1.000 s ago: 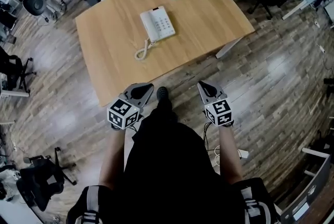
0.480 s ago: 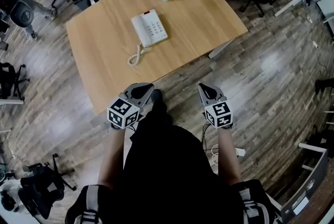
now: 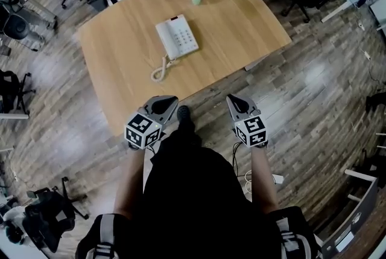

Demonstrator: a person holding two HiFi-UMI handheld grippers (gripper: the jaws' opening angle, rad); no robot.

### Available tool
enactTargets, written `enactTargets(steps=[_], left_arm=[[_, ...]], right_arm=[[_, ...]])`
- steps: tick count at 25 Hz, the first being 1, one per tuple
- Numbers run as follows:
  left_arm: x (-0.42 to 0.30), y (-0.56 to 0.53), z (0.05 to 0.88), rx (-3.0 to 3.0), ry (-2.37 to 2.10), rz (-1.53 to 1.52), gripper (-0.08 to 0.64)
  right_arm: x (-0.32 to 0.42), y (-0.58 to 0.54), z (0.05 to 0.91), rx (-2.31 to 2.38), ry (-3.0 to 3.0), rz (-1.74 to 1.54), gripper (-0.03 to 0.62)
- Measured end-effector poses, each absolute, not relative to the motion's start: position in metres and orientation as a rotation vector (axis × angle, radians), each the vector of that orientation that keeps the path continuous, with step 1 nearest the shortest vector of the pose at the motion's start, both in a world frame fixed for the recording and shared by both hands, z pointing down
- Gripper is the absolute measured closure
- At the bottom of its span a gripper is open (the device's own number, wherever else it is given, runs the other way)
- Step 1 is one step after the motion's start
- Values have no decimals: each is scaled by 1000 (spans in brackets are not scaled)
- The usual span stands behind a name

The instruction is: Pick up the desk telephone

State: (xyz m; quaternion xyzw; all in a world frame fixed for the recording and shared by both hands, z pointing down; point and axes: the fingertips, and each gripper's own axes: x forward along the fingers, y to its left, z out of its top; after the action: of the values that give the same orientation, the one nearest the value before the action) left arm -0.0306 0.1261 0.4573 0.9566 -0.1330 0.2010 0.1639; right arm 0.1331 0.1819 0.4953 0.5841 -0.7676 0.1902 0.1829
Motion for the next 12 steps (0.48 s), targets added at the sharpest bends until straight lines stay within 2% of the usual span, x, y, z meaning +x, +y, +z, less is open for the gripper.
enactTargets(steps=[12], left_arm=[[-33, 79, 472, 2688, -381, 588, 538]], right_arm=[[127, 129, 492, 1636, -2199, 557, 568]])
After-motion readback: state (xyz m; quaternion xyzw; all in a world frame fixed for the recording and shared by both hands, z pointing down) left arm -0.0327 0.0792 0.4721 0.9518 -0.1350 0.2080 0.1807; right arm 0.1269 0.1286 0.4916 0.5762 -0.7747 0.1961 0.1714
